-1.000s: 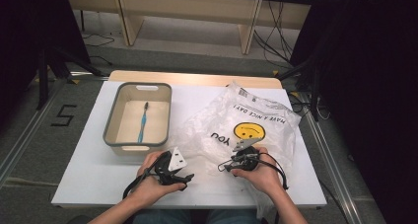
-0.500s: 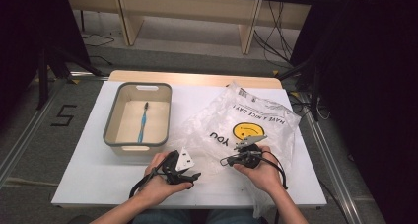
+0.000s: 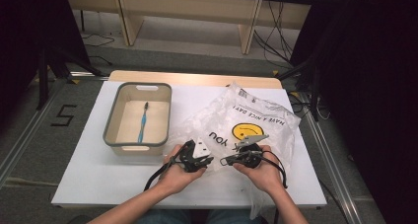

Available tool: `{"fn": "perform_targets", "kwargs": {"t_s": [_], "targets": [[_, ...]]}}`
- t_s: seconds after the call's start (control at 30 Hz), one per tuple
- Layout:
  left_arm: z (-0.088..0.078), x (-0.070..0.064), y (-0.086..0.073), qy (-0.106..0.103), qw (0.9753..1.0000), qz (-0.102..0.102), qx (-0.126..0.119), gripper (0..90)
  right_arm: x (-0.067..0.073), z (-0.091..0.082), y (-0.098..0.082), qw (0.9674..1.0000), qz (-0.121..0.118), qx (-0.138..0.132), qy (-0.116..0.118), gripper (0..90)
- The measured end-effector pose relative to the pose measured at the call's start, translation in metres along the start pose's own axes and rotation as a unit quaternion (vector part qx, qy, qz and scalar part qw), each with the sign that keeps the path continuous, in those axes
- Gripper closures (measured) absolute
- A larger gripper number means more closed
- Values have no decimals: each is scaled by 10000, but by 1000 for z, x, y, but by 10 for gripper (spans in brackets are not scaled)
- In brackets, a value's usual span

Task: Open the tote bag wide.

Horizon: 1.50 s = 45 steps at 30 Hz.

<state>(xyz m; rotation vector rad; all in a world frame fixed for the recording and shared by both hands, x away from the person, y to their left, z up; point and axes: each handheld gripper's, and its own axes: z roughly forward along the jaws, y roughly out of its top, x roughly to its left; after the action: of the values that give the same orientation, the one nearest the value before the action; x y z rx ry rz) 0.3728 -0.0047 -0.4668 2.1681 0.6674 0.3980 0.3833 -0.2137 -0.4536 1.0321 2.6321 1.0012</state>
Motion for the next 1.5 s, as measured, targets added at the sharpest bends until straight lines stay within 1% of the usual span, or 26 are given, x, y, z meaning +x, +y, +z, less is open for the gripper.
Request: {"fn": "perform_targets", "kwargs": {"t_s": [0.03, 0.13, 0.17, 0.2, 0.33, 0.37, 0.4, 0.47, 0.57, 0.63, 0.67, 0.73, 0.83, 0.87, 1.0, 1.1, 1.17, 1.27, 1.3, 1.4, 1.5], "targets": [[4, 0, 1, -16, 10000, -6, 52, 796, 0, 1, -1, 10000, 5, 43, 16, 845], [14, 0, 0, -3, 9997, 8, 239, 835, -1, 2, -2, 10000, -27, 62, 1, 897], [17, 0, -1, 0, 9996, -7, 276, 845, -1, 2, -2, 10000, -35, 68, -20, 900], [18, -1, -1, -20, 9995, -34, 308, 851, -2, 2, -2, 10000, -51, 43, -40, 900], [21, -3, -2, -61, 9993, 2, 361, 867, -2, 1, -2, 9999, -31, 81, -64, 900], [22, -3, -2, -71, 9991, 47, 411, 874, -2, 1, -2, 9999, -47, 35, -95, 900], [23, -4, -3, -77, 9991, 54, 425, 881, -1, 0, -2, 9999, -6, 9, -113, 900], [24, -5, -4, -92, 9988, 89, 482, 891, -1, -5, 1, 9998, -3, -105, -190, 900], [26, -7, -6, -101, 9981, 158, 585, 891, 0, -15, 5, 9983, 10, -426, -389, 900], [27, -7, -6, -101, 9982, 162, 575, 892, 0, -23, 8, 9963, 56, -678, -533, 900], [26, -7, -6, -105, 9980, 178, 593, 892, 0, -26, 9, 9947, 62, -811, -632, 900], [26, -7, -6, -100, 9980, 179, 591, 892, 1, -33, 12, 9911, 38, -1027, -846, 900], [26, -8, -6, -69, 9980, 204, 594, 892, 2, -42, 18, 9850, -7, -1344, -1087, 900], [26, -8, -6, -61, 9980, 220, 596, 893, 3, -45, 20, 9831, -41, -1412, -1167, 900], [26, -9, -6, -53, 9978, 261, 612, 893, 4, -54, 27, 9750, -63, -1733, -1390, 900], [26, -9, -6, -56, 9978, 243, 607, 893, 4, -60, 32, 9693, -66, -1940, -1512, 900], [25, -8, -6, -56, 9976, 276, 630, 893, 4, -64, 36, 9658, -27, -2056, -1580, 900], [25, -9, -6, -53, 9975, 281, 639, 893, 3, -69, 40, 9621, 16, -2178, -1639, 900], [25, -9, -7, -59, 9976, 271, 636, 893, 3, -70, 42, 9617, 22, -2192, -1647, 900], [25, -9, -7, -59, 9976, 279, 636, 893, 2, -70, 44, 9611, 63, -2230, -1630, 900], [24, -9, -7, -63, 9975, 285, 645, 893, 0, -69, 45, 9612, 94, -2229, -1623, 900]]}}
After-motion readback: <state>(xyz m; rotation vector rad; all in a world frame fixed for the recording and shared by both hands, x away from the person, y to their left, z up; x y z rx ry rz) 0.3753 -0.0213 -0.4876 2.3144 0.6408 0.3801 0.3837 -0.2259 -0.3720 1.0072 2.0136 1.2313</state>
